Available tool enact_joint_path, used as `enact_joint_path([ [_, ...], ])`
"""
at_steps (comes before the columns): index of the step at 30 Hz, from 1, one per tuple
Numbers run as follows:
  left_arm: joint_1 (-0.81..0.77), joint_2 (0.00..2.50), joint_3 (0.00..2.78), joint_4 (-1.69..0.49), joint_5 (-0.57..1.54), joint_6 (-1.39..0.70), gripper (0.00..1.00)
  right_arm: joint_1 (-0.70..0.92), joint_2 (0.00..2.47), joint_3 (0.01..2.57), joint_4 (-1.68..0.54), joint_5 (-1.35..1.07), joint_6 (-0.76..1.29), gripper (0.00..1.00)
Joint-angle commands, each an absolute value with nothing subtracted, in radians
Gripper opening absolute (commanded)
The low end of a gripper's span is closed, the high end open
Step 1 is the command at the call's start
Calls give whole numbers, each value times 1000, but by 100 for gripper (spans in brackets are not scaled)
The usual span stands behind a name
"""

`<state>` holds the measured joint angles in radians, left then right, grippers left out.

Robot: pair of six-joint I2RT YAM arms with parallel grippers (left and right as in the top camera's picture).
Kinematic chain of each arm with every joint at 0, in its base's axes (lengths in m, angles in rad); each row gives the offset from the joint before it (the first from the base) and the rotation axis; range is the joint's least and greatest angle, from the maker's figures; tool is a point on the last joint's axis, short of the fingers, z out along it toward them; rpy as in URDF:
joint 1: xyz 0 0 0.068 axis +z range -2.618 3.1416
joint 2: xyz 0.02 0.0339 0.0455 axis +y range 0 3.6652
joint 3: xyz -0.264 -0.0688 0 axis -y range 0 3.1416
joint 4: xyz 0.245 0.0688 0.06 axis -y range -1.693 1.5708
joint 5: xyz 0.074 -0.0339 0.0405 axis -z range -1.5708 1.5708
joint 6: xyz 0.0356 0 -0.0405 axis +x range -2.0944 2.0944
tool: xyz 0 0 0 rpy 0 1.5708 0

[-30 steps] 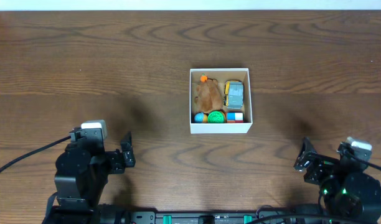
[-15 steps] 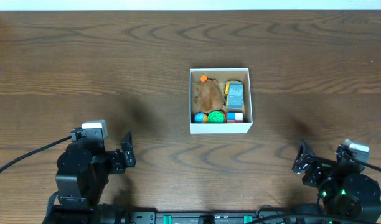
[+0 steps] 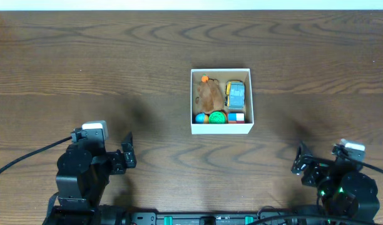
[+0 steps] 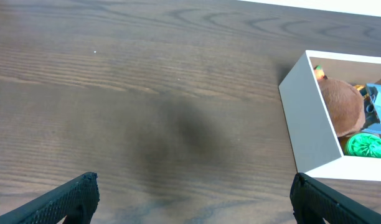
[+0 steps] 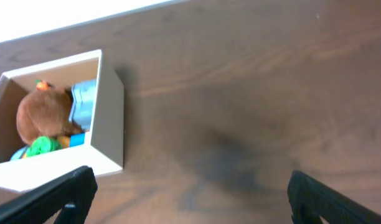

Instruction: Pack container

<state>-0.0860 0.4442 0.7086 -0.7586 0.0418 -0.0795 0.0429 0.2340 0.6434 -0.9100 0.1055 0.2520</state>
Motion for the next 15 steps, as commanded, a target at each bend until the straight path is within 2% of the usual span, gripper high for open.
enact_joint_path([
  [1, -81, 443, 710, -759, 37, -91, 98, 6, 151, 540, -806, 17, 108, 99],
  [7, -81, 443, 710, -759, 38, -91, 98, -6, 7, 320, -539, -73, 84, 99],
  [15, -81, 443, 710, -759, 37, -91, 98, 8, 6, 130, -155, -80, 17, 99],
])
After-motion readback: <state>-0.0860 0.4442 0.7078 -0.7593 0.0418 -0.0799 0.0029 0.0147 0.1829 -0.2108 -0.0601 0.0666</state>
